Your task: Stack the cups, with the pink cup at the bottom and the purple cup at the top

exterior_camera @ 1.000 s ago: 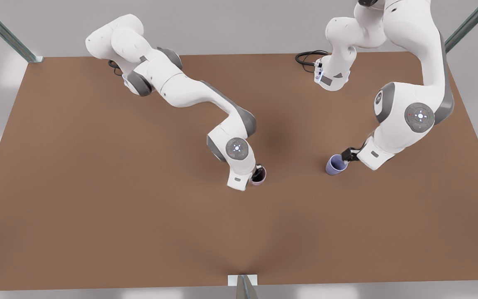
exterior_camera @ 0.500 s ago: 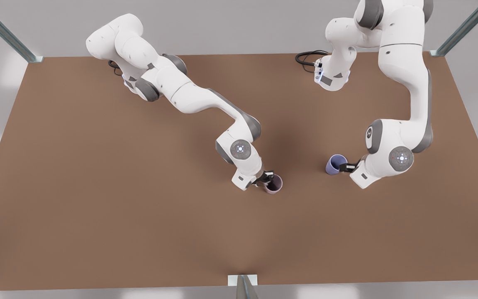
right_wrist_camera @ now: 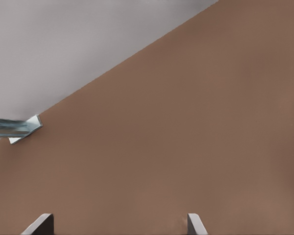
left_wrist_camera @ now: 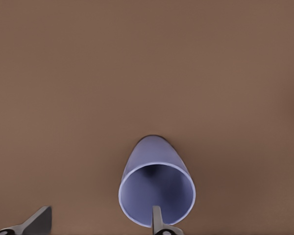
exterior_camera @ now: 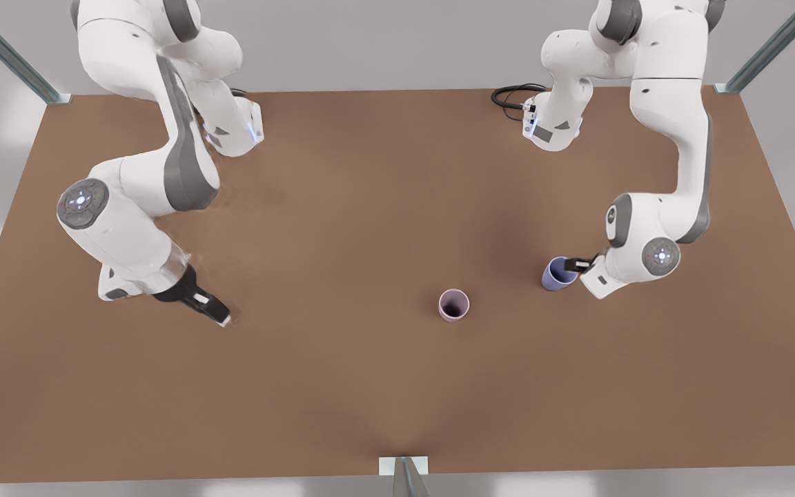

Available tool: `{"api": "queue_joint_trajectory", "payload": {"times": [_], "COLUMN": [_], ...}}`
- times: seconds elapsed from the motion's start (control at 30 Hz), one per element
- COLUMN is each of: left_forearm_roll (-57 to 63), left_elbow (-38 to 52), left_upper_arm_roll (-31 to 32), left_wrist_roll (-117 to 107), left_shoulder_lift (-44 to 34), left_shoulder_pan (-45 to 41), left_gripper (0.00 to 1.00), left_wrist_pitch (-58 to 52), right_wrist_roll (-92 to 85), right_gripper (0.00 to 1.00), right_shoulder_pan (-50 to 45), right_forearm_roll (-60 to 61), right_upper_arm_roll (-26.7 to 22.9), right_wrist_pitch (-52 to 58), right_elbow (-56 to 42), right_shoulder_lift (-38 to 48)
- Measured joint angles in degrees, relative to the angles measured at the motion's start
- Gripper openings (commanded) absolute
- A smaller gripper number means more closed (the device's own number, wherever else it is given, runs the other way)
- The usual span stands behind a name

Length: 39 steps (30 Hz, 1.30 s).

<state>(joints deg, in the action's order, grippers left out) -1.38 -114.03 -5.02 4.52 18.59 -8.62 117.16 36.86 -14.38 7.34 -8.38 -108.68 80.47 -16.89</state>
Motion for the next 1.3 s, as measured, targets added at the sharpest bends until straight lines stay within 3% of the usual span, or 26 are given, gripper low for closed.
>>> {"api": "queue_joint_trajectory", "payload": {"times": [0.1, 0.23, 0.3, 0.33, 0.4, 0.47, 0.6, 0.8, 0.93, 1.0, 1.13, 1.23, 1.3], "left_forearm_roll": [-0.1, -0.2, -0.2, -0.2, -0.1, 0.3, 0.1, -0.1, -0.1, -1.2, -2.7, -4.6, -5.6], "left_elbow": [-0.9, -1.6, -1.7, -1.8, -1.8, -1.8, -1.8, -1.6, 0.3, 5.8, 25.5, 34.2, 36.5], "left_upper_arm_roll": [0.0, 0.1, 0.3, 0.4, 0.6, 0.6, 0.7, 0.7, 1.3, 1.5, 2.0, 2.3, 2.4], "left_wrist_roll": [0.6, 1.2, 1.5, 1.6, 1.7, 1.5, 1.6, 1.9, 1.9, 1.8, -0.7, -4.3, -7.1], "left_shoulder_lift": [1.1, 2.8, 3.6, 3.9, 4.1, 4.1, 4.2, 4.0, 3.4, 3.4, 8.0, 12.0, 13.7], "left_shoulder_pan": [-0.1, -0.1, -0.1, -0.1, -0.1, -0.2, -0.4, -0.7, -0.7, -1.7, -7.5, -12.6, -16.6], "left_gripper": [1.00, 1.00, 1.00, 0.71, 0.49, 0.38, 0.37, 0.21, 0.21, 0.21, 0.21, 0.21, 0.21], "left_wrist_pitch": [2.1, 4.3, 5.5, 6.0, 6.8, 7.1, 7.5, 7.7, 7.2, 4.8, -5.5, -12.5, -15.4], "right_wrist_roll": [-5.9, -12.8, -17.2, -19.8, -25.8, -31.3, -38.1, -38.0, -37.4, -36.9, -36.0, -35.4, -35.0], "right_gripper": [1.00, 1.00, 1.00, 1.00, 1.00, 1.00, 1.00, 1.00, 1.00, 1.00, 1.00, 1.00, 1.00], "right_shoulder_pan": [6.9, 8.3, 7.9, 7.9, 7.9, 7.7, 7.6, 7.7, 7.6, 7.6, 7.8, 7.9, 7.8], "right_forearm_roll": [-2.0, -4.0, -4.4, -4.5, -4.7, -4.9, -5.0, -5.8, -5.8, -5.7, -4.9, -4.7, -4.8], "right_upper_arm_roll": [0.5, 2.4, 2.7, 2.8, 2.8, 2.9, 3.0, 3.0, 3.0, 3.0, 2.9, 2.9, 2.9], "right_wrist_pitch": [7.6, 16.7, 18.5, 18.4, 17.5, 16.9, 17.0, 19.1, 19.5, 19.6, 19.6, 16.4, 14.7], "right_elbow": [-4.0, -23.5, -19.2, -14.4, -10.3, -9.4, -9.2, -9.1, -9.3, -9.1, -7.9, 5.6, 7.6], "right_shoulder_lift": [-2.0, -14.5, -11.2, -8.2, -5.9, -5.2, -4.9, -5.0, -5.1, -5.0, -4.3, 4.0, 5.3]}}
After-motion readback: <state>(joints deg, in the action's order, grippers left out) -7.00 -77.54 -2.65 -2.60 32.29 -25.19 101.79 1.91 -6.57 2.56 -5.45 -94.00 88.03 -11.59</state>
